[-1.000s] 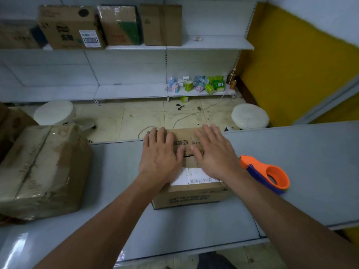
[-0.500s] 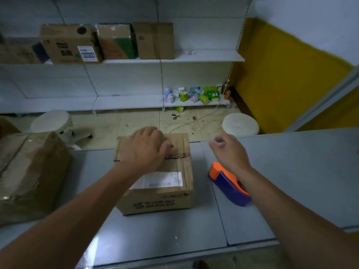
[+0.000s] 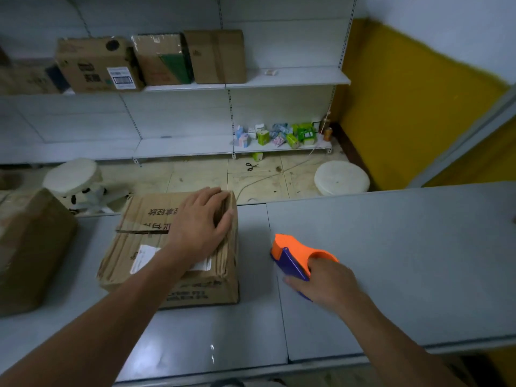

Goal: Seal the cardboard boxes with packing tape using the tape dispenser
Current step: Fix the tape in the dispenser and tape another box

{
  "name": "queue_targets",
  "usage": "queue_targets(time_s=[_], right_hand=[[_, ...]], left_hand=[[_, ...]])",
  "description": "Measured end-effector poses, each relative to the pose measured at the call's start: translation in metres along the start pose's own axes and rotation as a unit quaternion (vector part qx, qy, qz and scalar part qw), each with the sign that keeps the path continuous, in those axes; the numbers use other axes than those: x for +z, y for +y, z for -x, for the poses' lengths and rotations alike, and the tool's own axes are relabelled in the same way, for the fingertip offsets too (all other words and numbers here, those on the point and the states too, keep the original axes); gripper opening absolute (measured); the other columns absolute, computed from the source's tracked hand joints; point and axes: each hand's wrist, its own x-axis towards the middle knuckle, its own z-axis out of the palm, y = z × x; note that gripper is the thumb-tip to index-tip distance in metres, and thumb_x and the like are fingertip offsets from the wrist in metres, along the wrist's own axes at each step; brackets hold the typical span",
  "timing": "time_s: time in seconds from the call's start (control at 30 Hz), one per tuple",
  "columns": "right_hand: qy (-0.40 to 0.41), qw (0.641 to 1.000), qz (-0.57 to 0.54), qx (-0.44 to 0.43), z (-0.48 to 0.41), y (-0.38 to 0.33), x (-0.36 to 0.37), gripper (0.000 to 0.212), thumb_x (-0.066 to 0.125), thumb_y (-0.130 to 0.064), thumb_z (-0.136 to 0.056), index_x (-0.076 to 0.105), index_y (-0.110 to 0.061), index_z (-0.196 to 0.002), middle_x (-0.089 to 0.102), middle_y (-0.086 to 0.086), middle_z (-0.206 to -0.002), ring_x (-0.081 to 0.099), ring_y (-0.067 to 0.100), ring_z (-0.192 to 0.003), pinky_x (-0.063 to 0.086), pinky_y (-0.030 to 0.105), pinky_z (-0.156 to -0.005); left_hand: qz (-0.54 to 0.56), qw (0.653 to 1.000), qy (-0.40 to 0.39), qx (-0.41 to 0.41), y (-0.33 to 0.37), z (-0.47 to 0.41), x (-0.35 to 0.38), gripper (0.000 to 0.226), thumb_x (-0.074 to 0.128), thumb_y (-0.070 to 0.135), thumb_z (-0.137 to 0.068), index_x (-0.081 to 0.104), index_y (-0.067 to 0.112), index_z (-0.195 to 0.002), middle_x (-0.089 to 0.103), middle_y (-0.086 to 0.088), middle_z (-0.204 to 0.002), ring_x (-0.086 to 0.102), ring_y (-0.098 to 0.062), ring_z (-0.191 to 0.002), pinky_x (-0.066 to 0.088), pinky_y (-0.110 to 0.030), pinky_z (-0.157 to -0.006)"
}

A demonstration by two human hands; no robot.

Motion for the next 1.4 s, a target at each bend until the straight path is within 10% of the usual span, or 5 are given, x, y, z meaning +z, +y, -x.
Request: queue_targets(time_s=[0.47, 0.7, 0.9, 1.2, 1.4], right_hand=[[0.014, 0.994, -0.100, 0.042, -0.003, 0.013, 0.000, 0.032, 0.050, -0.048, -0.094, 0.052, -0.016, -0.096, 0.063, 0.003, -0.096, 0.060, 0.023, -0.085, 0.044, 0.031, -0.063], [-0.060, 0.552, -0.827, 0.093, 0.024, -0.004, -0.061, 0.027, 0.058, -0.031, -0.085, 0.076, -0.013, -0.092, 0.075, 0.009, -0.092, 0.072, 0.019, -0.075, 0.058, 0.034, -0.071], [-0.106, 0.389, -0.913, 0.063, 0.037, -0.029, -0.049, 0.069, 0.099, -0.028, -0.028, 0.078, -0.010, -0.091, 0.074, 0.012, -0.084, 0.072, 0.022, -0.067, 0.060, 0.036, -0.066], [-0.134, 0.458, -0.878, 0.029, 0.046, -0.053, -0.054, 0.038, 0.057, -0.035, -0.078, 0.067, -0.008, -0.104, 0.064, 0.014, -0.067, 0.062, 0.022, -0.053, 0.055, 0.032, -0.052], [-0.173, 0.481, -0.859, -0.001, 0.044, -0.060, -0.049, 0.068, 0.098, -0.040, -0.030, 0.079, -0.011, -0.089, 0.070, 0.014, -0.078, 0.066, 0.025, -0.056, 0.056, 0.033, -0.051]], left_hand=[[-0.014, 1.000, 0.005, -0.012, 0.001, 0.005, 0.000, 0.056, 0.034, 0.053, -0.098, 0.041, 0.027, -0.147, 0.040, 0.005, -0.152, 0.032, -0.016, -0.140, 0.026, -0.041, -0.116], [0.031, 0.998, 0.061, 0.002, 0.017, 0.004, -0.016, 0.050, 0.039, 0.052, -0.096, 0.058, 0.024, -0.133, 0.055, 0.007, -0.137, 0.043, -0.012, -0.130, 0.034, -0.036, -0.109], [0.345, 0.932, -0.044, -0.106, 0.079, 0.007, -0.043, 0.024, 0.058, 0.043, -0.094, 0.069, 0.028, -0.109, 0.068, 0.017, -0.102, 0.060, 0.003, -0.098, 0.046, -0.019, -0.080], [0.364, 0.902, -0.165, -0.161, 0.106, 0.008, -0.042, 0.017, 0.064, 0.038, -0.089, 0.070, 0.027, -0.101, 0.072, 0.006, -0.100, 0.067, -0.009, -0.095, 0.054, -0.028, -0.088], [0.347, 0.909, -0.126, -0.194, 0.100, 0.004, -0.046, 0.013, 0.063, 0.034, -0.092, 0.069, 0.024, -0.086, 0.073, 0.006, -0.081, 0.069, -0.012, -0.080, 0.057, -0.032, -0.081]])
